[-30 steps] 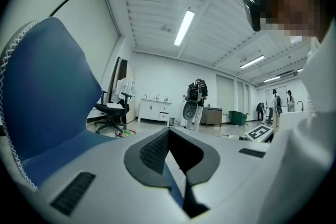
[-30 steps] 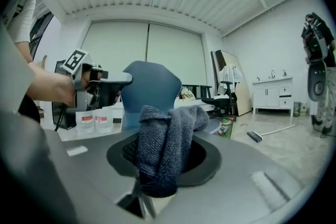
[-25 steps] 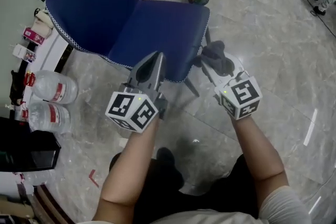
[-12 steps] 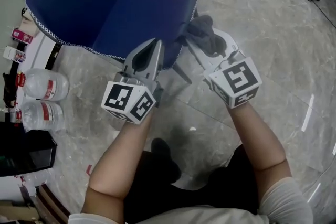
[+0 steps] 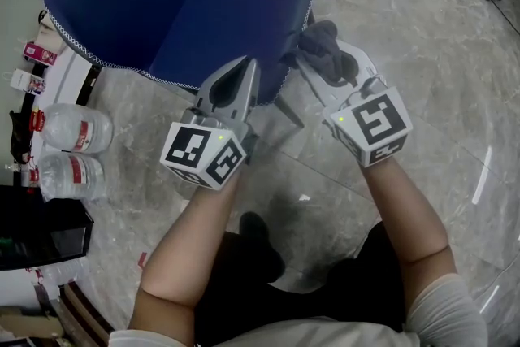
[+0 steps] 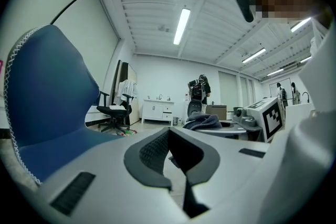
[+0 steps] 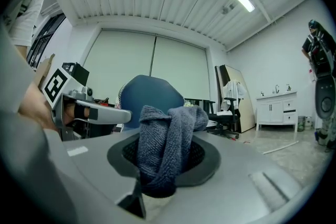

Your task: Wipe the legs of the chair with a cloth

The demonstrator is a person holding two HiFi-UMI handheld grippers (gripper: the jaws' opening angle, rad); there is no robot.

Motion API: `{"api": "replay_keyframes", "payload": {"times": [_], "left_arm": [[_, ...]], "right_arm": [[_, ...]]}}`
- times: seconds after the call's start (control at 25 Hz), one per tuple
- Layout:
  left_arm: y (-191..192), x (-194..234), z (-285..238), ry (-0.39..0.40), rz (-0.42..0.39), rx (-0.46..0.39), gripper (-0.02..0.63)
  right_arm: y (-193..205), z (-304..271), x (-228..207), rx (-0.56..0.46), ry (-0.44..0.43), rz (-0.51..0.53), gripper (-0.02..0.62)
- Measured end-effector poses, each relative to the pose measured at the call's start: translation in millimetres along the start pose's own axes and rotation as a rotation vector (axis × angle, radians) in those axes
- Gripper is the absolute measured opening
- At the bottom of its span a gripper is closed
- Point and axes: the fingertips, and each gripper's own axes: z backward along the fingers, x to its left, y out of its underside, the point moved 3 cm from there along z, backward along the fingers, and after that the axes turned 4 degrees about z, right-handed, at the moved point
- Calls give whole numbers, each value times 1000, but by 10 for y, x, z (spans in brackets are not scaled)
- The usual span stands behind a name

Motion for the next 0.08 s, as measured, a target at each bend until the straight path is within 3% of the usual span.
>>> {"api": "replay_keyframes", "payload": {"times": [0.08], "left_arm": [[0,-7,-9,-1,-2,4,5]], "right_arm": [[11,-6,5,-1,-3,0,109]]}}
